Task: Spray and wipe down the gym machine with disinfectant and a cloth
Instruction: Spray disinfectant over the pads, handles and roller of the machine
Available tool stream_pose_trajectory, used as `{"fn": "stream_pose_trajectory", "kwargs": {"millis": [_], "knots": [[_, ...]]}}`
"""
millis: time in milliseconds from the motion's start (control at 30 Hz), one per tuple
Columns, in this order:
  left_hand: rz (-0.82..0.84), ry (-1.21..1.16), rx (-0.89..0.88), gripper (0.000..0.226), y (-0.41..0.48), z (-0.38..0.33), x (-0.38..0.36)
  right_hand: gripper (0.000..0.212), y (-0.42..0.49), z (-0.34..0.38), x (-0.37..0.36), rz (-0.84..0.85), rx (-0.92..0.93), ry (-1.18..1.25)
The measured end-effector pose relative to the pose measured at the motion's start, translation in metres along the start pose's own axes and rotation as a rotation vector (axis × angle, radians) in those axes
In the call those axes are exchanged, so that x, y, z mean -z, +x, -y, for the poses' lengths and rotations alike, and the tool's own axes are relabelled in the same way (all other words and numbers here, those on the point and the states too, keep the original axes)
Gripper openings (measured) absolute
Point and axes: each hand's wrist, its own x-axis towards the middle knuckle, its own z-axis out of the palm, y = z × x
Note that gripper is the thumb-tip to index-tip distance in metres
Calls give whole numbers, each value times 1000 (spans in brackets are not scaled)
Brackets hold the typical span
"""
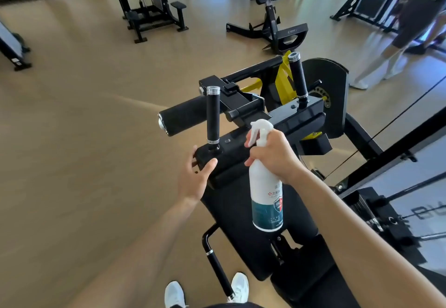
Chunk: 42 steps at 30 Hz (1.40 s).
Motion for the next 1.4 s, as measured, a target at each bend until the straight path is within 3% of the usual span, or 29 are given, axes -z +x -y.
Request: {"fn": "stream_pose_trajectory", "kwargs": {"millis": [100, 200, 300, 400, 533, 700, 900, 1033, 1400], "knots": [[-140, 175, -109, 64, -10, -5, -8, 30, -1, -2, 7, 17, 42, 18], [-326, 314, -456, 46, -21, -16, -18, 27, -1, -6, 14, 1, 31, 29], [-231, 335, -682, 29, -20, -33, -32, 21, -5, -10, 23, -27, -7, 37], [-89, 445, -748, 28, -10, -48, -49, 21, -5, -18, 41, -72, -30, 120], [38, 628, -764, 39, 15, -64, -72, 25, 9, -34, 73, -170, -42, 114], [195, 799, -659, 46, 44, -74, -94, 23, 53, -48, 113, -340, -140, 72], [136, 742, -600, 33, 50, -75, -97, 10, 109, -42, 144, -327, -264, -39], [133, 718, -547, 31, 51, -76, -98, 15, 124, -32, 150, -304, -333, -105], [118, 735, -513, 30, 50, -78, -100, 12, 131, -20, 145, -365, -149, -94]]}}
